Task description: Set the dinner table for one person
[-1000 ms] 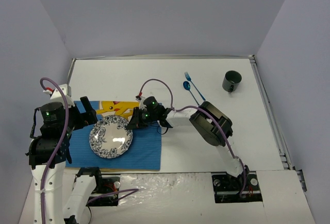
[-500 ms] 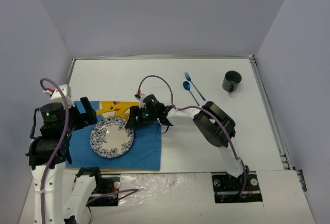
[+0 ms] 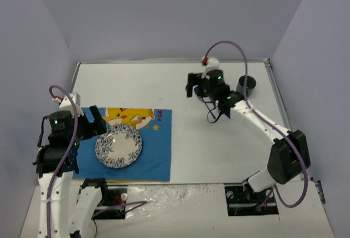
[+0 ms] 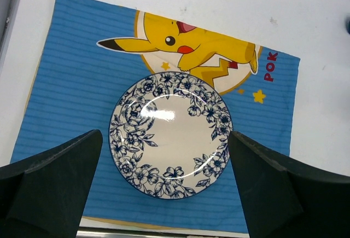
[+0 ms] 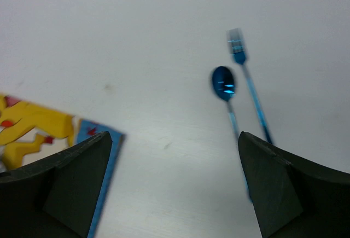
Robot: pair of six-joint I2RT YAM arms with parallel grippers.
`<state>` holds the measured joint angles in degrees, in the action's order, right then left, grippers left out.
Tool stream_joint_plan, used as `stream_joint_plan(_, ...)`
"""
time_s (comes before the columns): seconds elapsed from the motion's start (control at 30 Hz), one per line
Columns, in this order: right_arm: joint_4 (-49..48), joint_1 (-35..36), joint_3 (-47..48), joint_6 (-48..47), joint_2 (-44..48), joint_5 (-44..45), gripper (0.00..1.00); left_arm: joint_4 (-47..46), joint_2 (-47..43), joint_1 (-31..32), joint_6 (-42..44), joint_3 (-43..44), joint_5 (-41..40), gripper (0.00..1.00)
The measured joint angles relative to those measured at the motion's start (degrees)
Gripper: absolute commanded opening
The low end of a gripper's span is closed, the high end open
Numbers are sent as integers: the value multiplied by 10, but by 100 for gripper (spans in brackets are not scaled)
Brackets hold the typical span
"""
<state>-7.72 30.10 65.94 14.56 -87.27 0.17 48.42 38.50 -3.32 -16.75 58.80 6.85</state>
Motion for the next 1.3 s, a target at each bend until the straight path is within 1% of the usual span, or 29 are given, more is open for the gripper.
stream_joint_plan(0.07,14,-48,-8,-21,29,24,99,-11,-1,0,0,-8,5,97)
stream_joint_plan(0.17,32,-120,-16,-42,41,34,98,-36,-1,0,-2,-25,10,97)
stream_joint_plan(0.33,58,-247,-32,-39,35,35,93,-90,3,0,-10,-76,10,97)
stream_joint_plan(0.43,59,-294,-31,-30,15,39,90,-110,12,3,-14,-106,9,97)
stream_joint_plan(0.57,56,-304,-24,-28,-34,44,84,-129,26,4,-15,-133,6,97)
stream_joint_plan(0.7,49,-319,-11,-33,-89,39,78,-136,26,4,-14,-137,0,97)
stream_joint_plan(0.83,39,-339,0,-41,-131,31,67,-143,26,4,-14,-137,-6,97)
stream_joint_plan(0.9,30,-346,5,-44,-148,25,65,-144,27,4,-14,-137,-7,97)
stream_joint_plan(0.97,23,-350,7,-50,-159,22,61,-145,26,4,-14,-137,-7,97)
stream_joint_plan(1.07,13,-351,9,-60,-171,19,51,-145,27,4,-14,-137,-8,97)
stream_joint_plan(1.13,7,-351,9,-67,-176,15,47,-145,27,4,-13,-137,-8,97)
stream_joint_plan(1.17,4,-351,10,-70,-179,13,43,-145,27,4,-13,-137,-8,97)
stream_joint_plan(1.2,1,-351,11,-73,-182,11,42,-145,28,4,-13,-137,-8,97)
stream_joint_plan(1.23,-2,-351,11,-75,-185,10,38,-145,28,4,-13,-137,-8,97)
stream_joint_plan(1.3,-6,-351,11,-79,-186,9,26,-145,30,4,-13,-137,-8,97)
